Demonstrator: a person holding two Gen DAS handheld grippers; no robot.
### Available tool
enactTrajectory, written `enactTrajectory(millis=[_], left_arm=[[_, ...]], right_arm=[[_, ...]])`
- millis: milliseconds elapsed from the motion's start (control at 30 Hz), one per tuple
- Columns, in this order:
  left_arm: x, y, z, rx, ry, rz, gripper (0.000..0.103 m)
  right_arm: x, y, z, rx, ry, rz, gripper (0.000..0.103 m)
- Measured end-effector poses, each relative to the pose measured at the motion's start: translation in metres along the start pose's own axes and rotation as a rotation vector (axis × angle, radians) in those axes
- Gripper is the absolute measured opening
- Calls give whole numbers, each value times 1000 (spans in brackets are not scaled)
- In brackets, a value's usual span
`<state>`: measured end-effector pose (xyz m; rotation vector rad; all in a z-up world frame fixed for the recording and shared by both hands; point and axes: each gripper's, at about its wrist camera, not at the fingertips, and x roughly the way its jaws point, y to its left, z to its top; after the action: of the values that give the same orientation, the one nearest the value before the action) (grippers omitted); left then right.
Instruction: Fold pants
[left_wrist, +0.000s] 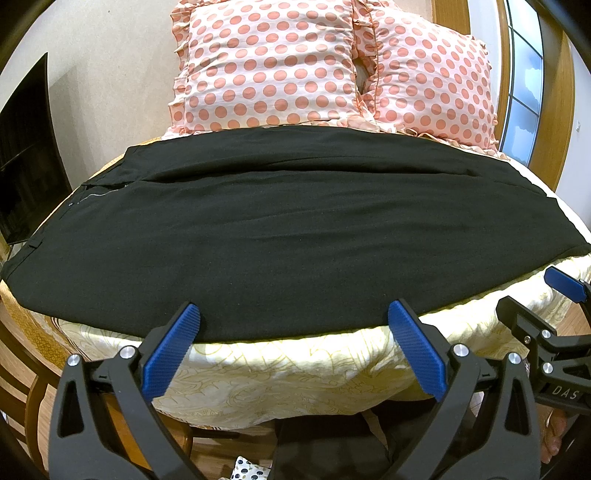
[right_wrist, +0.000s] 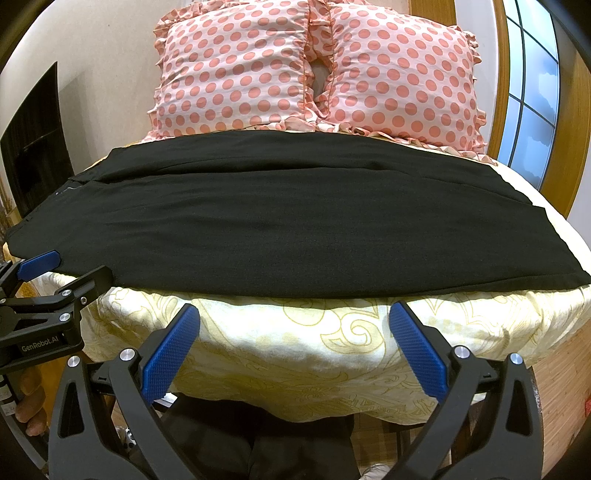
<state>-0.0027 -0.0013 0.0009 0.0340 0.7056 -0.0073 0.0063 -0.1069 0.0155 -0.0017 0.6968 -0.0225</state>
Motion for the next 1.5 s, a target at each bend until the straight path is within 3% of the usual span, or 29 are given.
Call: enactTrajectory(millis=[1300, 1400, 1500], left_arm=[[0, 3, 3, 3, -1, -1, 101], [-2, 5, 7, 13, -3, 5, 101], [-13, 4, 14, 50, -37, 46, 101]], right_arm=[[1, 0, -1, -22, -5, 19, 102], [1, -18, -4, -11, -10, 50, 102], [-14, -44, 7, 50, -78, 50, 102]])
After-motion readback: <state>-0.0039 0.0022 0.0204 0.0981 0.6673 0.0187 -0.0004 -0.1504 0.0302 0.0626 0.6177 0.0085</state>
